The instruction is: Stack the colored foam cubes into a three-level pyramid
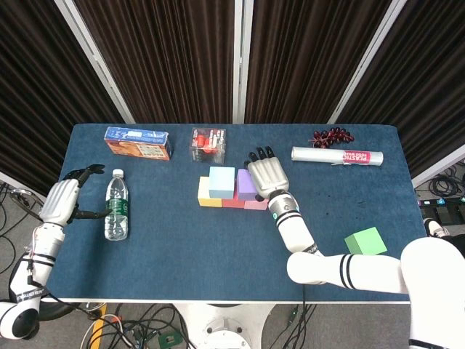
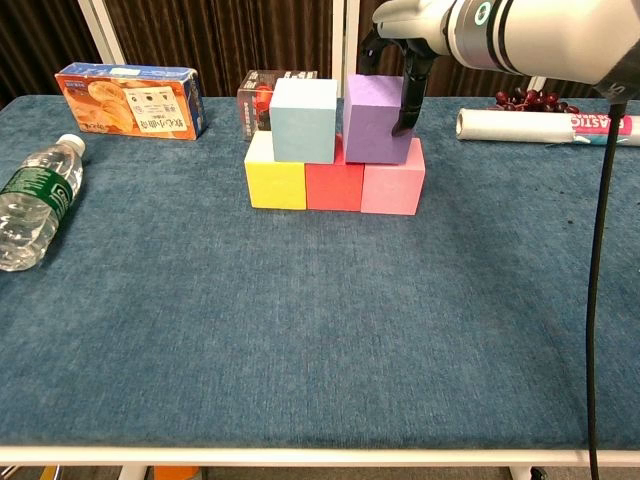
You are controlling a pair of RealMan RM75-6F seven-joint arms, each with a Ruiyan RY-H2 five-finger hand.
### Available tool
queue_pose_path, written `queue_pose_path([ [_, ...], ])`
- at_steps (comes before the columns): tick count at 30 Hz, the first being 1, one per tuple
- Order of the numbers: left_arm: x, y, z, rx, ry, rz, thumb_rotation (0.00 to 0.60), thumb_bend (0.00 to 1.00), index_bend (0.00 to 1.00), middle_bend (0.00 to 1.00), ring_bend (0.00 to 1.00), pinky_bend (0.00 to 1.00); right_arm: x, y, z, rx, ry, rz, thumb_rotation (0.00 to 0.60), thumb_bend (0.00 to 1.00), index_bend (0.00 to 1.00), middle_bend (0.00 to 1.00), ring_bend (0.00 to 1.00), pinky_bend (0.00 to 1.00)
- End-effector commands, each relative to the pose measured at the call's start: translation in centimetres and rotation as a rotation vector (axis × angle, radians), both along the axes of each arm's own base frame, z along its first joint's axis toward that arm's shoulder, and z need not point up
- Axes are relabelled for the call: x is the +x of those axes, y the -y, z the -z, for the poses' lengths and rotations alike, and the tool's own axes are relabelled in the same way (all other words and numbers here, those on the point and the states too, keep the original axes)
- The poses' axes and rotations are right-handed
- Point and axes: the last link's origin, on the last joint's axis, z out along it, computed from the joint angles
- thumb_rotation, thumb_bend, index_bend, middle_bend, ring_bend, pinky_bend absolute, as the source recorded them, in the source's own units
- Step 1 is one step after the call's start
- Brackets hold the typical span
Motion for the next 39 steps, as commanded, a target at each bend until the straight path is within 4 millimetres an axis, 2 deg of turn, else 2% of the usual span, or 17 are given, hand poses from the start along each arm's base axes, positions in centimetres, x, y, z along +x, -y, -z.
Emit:
queue_pose_path([
  [1,-0.10,-0.03,-0.04,0.002,0.002,0.001,0.600,0.05,0.17,0.22,0.18,0.16,0.18,-0.02,0.16,-0.004,-0.007,0.001,0.600,0.10,0.43,0.14,0.00,0.00],
  [39,-0.89,-0.15,-0.06,0.004,0.018,-0.006,0.600,0.05,0.17,0.22,0.18,0.16,1.03,0.11,1.10,-0.014,-0.017,0.023,0.600,0.10,0.43,0.14,0.00,0.00],
])
